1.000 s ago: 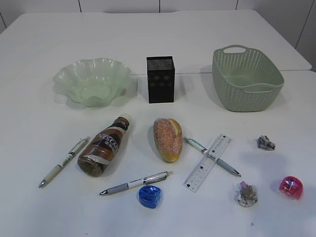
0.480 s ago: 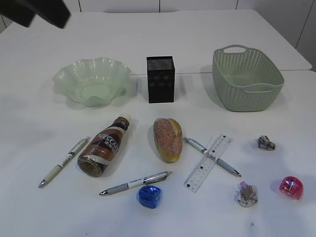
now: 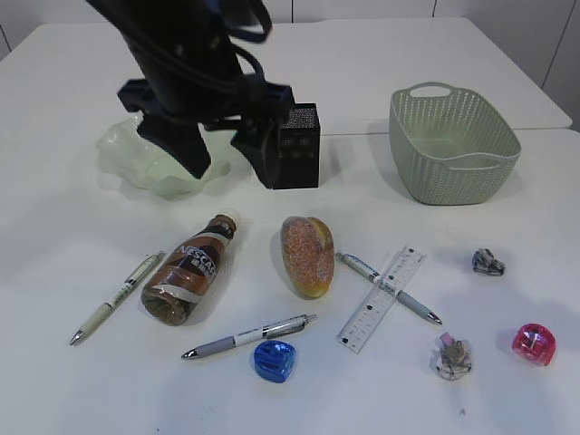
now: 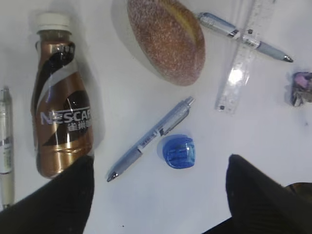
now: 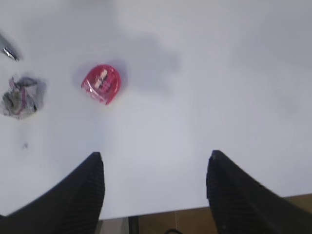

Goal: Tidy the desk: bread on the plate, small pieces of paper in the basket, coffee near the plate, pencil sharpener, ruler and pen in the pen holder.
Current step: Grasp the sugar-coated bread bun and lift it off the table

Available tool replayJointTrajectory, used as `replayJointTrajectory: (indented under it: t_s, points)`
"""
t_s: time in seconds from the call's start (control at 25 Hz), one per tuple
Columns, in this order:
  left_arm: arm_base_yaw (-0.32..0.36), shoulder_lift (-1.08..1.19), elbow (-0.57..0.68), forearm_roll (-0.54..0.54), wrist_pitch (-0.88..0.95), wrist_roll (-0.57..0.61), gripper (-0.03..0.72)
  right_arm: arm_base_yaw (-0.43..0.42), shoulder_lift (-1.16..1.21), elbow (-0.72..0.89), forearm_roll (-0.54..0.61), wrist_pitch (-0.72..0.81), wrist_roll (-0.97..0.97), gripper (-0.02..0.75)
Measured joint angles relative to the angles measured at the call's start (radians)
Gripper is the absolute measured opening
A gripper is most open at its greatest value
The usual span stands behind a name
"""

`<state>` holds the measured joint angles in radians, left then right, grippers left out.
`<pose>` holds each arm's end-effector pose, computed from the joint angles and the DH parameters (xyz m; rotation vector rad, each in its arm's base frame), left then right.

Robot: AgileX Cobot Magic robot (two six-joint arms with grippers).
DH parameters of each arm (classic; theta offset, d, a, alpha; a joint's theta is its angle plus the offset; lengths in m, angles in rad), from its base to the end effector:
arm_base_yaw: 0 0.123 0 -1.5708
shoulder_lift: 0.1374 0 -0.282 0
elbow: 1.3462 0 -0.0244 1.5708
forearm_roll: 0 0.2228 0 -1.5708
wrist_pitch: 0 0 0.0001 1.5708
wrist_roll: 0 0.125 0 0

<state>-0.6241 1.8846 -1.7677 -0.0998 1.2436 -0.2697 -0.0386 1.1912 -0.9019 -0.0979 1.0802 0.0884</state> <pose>0.3039 -0.2334 0.2756 0.4855 2.8583 -0.3177 0.1905 -0.0181 0.2566 0.1330 2.8455 -0.1223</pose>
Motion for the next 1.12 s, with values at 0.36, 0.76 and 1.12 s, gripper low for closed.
replayJointTrajectory:
  t_s: [0.36, 0.76, 1.12]
  points:
    - [0.0, 0.104, -0.015, -0.023, -0.008, -0.037, 0.6, 0.0, 0.016, 0.0, -0.003, -0.095, 0.022, 0.512]
    - [0.0, 0.276, -0.233, -0.052, -0.011, -0.073, 0.601, 0.0, 0.088, 0.0, -0.001, -0.126, 0.001, 0.512]
    - [0.0, 0.396, -0.287, -0.053, -0.009, -0.081, 0.601, 0.0, 0.089, 0.0, 0.004, -0.148, -0.03, 0.512]
